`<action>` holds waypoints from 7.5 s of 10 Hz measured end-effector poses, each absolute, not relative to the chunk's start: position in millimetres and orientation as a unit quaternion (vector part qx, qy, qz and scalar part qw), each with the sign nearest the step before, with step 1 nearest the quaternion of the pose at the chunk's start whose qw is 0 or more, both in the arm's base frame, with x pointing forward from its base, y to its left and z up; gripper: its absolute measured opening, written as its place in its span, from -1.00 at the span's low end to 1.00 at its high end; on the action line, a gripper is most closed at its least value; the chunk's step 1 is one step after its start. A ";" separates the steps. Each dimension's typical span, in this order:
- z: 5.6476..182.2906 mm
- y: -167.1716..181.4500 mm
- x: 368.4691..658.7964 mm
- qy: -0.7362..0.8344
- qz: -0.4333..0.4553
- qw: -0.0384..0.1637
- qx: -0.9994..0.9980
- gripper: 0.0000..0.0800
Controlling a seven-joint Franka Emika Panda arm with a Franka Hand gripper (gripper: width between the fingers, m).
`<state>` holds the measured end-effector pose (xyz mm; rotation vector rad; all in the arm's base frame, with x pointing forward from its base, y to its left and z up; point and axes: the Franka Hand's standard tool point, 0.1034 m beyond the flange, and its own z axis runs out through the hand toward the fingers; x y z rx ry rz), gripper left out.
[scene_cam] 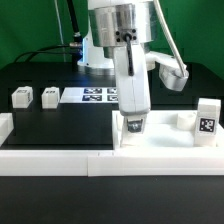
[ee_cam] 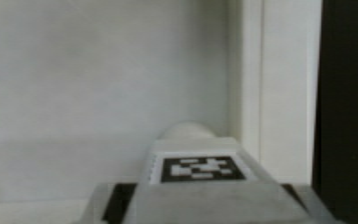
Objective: Assemble square table
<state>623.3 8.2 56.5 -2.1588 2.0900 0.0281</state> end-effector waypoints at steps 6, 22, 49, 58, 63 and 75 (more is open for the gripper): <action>61.8 1.9 628.4 0.353 -0.033 0.061 -0.933 0.62; 66.7 5.5 624.5 0.638 0.020 0.083 -0.765 -0.26; 97.9 23.5 617.4 0.776 0.050 0.103 -0.620 0.62; 105.0 14.6 609.4 0.360 -0.042 0.104 -0.926 0.62; 97.3 16.3 601.0 0.043 -0.056 0.062 -0.996 0.62; 5.1 -9.2 566.7 0.069 -0.034 0.012 -0.997 0.62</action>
Offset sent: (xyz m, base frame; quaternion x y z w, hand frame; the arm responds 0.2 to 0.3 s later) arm 0.0000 0.0000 0.0000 0.0000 0.0000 -0.1938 0.9810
